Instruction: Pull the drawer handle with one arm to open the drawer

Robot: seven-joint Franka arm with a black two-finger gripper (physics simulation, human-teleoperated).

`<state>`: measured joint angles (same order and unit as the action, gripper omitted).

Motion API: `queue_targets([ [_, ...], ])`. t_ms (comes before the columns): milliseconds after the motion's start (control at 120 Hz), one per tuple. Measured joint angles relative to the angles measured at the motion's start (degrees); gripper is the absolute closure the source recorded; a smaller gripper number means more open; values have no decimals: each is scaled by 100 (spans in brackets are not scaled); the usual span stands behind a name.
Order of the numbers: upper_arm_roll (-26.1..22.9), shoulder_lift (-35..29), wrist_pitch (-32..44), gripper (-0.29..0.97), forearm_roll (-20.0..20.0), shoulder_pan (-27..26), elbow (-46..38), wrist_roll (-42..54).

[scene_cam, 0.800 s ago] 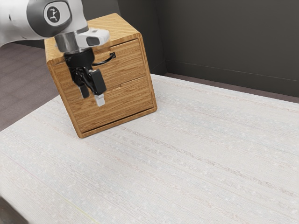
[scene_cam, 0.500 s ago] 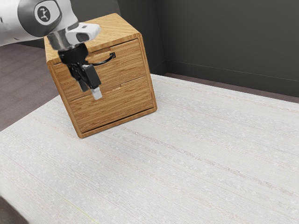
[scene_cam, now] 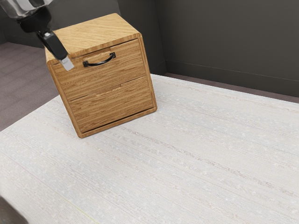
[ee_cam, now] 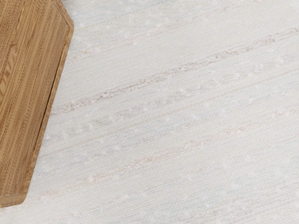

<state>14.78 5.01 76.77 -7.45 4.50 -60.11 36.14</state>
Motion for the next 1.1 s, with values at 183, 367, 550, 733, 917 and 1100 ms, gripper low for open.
queue_targets([
  [183, -273, 852, 598, 0, -33, -69, 644, -107],
  [367, -393, 1375, 1540, 3, -39, -58, 717, -227],
  [550, -352, 1430, 2159, 9, 308, -46, 657, -101],
  [733, -351, 1403, 2387, 10, 835, -46, 605, 23],
  [917, -364, 1309, 2374, 16, 1260, -51, 604, 143],
  [1100, -374, 1311, 2141, 22, 1610, -54, 603, 292],
])
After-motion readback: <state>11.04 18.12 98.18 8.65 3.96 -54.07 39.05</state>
